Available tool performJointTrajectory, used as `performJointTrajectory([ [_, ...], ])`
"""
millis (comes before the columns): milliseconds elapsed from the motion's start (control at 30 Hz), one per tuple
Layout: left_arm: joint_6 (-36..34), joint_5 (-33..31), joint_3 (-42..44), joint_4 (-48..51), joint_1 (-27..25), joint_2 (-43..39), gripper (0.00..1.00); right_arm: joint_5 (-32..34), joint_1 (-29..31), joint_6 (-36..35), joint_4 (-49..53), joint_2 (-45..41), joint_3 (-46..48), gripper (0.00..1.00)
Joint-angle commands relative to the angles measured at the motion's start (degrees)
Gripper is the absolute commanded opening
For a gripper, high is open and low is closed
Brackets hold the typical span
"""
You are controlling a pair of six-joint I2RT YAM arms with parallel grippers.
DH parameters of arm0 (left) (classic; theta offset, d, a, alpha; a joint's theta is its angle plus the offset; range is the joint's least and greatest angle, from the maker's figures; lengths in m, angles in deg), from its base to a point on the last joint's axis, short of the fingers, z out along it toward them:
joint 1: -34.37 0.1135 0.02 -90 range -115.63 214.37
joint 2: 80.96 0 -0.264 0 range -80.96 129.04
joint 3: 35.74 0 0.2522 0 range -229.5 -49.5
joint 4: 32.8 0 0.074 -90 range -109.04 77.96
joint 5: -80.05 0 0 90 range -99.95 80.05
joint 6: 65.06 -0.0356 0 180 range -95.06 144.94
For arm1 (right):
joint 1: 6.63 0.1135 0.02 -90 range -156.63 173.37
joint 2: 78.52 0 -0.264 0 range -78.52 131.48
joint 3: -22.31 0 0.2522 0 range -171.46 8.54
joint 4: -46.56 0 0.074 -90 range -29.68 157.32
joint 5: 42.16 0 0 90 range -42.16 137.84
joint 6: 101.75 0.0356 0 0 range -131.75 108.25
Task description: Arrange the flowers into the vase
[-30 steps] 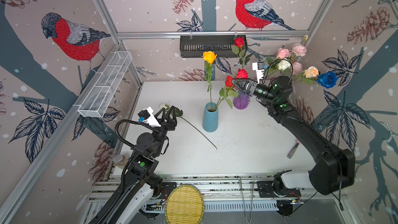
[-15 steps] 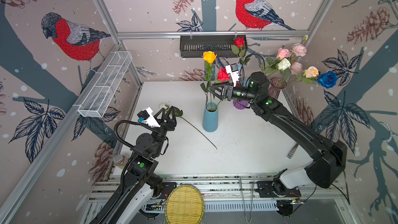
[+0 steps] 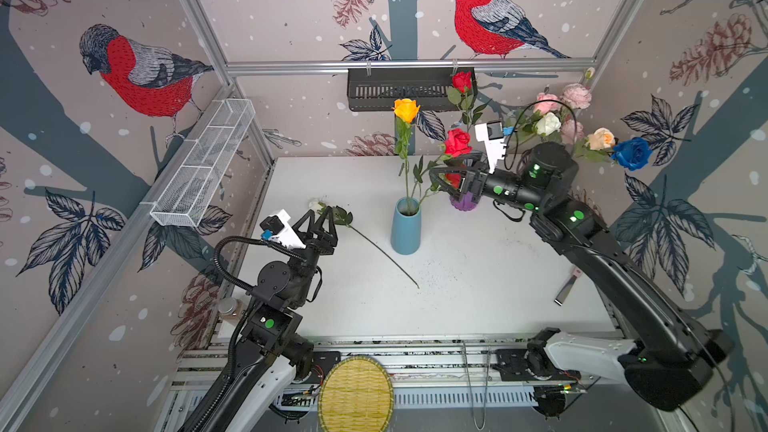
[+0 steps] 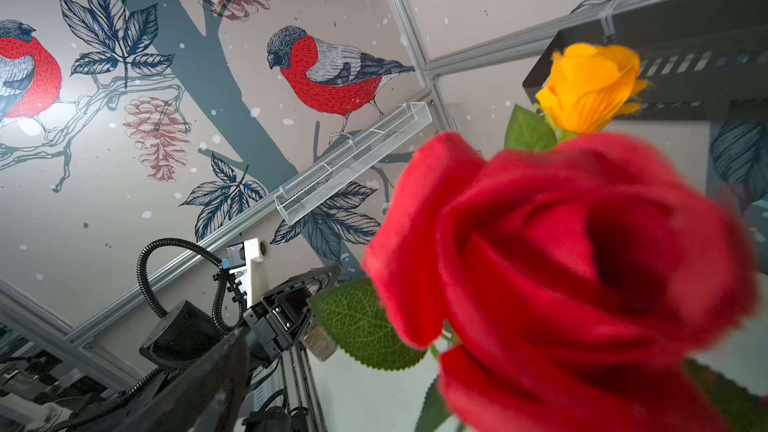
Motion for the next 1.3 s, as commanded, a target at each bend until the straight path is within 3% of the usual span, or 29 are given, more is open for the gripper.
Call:
performJointTrajectory([
  [0, 0.1, -0.2, -0.3, -1.2, 0.1, 0.0, 0.62, 4.2, -0.3, -3.8, 5.4, -2.7, -1.5, 1.00],
  [300, 0.5, 0.2, -0.6, -1.0, 0.1, -0.4, 0.62, 6.1, -2.4, -4.2, 10.5, -5.4, 1.1, 0.99],
  [533, 0.0, -0.3, -1.0, 0.0, 0.1, -1.0, 0.62, 9.9, 1.8, -2.6, 8.6, -9.1, 8.5, 0.99],
  [800, 0.5, -0.3, -1.3, 0.7, 0.1, -0.1, 0.62, 19.2, -0.3, -8.3, 17.8, -11.2, 0.2, 0.99],
  [967, 1.4, -0.1, -3.9, 5.8, 0.4, 3.9, 0.63, 27.2, -3.6, -9.7, 22.3, -12.5, -5.6, 1.00],
  [1100, 3.6, 1.8, -7.9, 12.9, 2.3, 10.6, 0.64, 28.9, -8.0, -7.0, 25.5, -13.1, -3.9, 0.99],
  [1200, 5.7, 7.1, -9.4, 15.3, 5.1, 16.3, 0.64, 25.6, -13.6, -2.9, 25.6, -15.2, 4.2, 0.99],
  [1267, 7.7, 13.1, -8.9, 14.3, 7.6, 20.0, 0.65, 18.7, -18.2, 0.4, 23.6, -17.0, 12.9, 0.99],
])
